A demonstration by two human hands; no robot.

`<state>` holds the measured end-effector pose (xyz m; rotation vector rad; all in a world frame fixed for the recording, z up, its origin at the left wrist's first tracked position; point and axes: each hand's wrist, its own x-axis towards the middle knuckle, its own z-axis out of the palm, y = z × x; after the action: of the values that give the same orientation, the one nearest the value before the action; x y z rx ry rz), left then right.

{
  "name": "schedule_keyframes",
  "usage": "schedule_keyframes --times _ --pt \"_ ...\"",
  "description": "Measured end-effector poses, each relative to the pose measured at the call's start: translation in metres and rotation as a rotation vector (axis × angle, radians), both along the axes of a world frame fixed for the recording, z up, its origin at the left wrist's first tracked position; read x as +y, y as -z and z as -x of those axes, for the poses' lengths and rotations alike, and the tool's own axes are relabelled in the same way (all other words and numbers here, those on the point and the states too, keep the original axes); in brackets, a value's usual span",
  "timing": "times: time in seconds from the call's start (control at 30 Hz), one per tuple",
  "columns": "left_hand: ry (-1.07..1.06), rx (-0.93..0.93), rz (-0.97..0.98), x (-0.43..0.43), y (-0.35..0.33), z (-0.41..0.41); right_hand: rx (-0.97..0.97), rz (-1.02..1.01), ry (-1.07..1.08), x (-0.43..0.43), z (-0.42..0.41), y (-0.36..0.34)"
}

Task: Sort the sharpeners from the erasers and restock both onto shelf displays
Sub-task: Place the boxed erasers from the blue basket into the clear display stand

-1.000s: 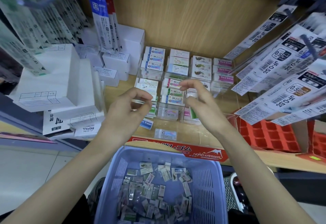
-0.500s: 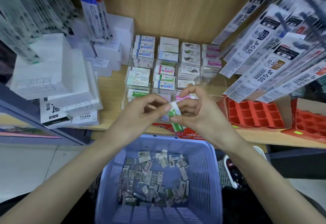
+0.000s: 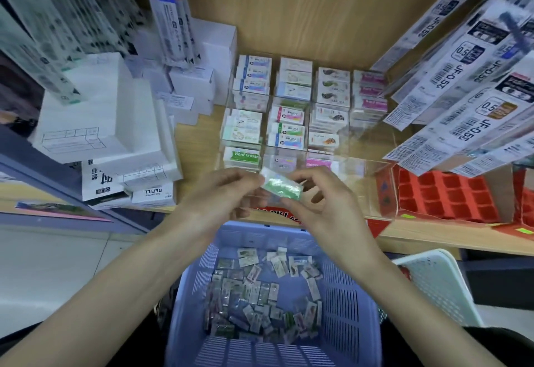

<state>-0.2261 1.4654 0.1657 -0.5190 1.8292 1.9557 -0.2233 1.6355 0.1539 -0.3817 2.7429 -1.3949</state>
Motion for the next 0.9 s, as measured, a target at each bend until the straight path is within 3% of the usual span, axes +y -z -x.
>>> schedule_keyframes --times 0.13,0.2,0.4,0.67,0.9 --pt "0.032 0.280 0.568 -0.026 0.006 0.001 0.092 -0.141 0.000 -0.014 0.003 0.016" --pt "0.019 0.357 0.744 -0.039 0.010 0.005 0.120 -0.161 0.032 -0.027 0.015 0.022" --pt "0.197 0.130 0.496 -0.045 0.033 0.001 0.329 -0.364 0.106 -0.066 0.050 0.048" --pt "0.220 0.140 0.451 -0.051 0.042 0.000 0.552 -0.619 0.227 -0.075 0.055 0.059" --pt "0.166 0.327 0.755 -0.046 0.063 -0.036 0.572 -0.191 0.047 -0.042 -0.004 0.038"
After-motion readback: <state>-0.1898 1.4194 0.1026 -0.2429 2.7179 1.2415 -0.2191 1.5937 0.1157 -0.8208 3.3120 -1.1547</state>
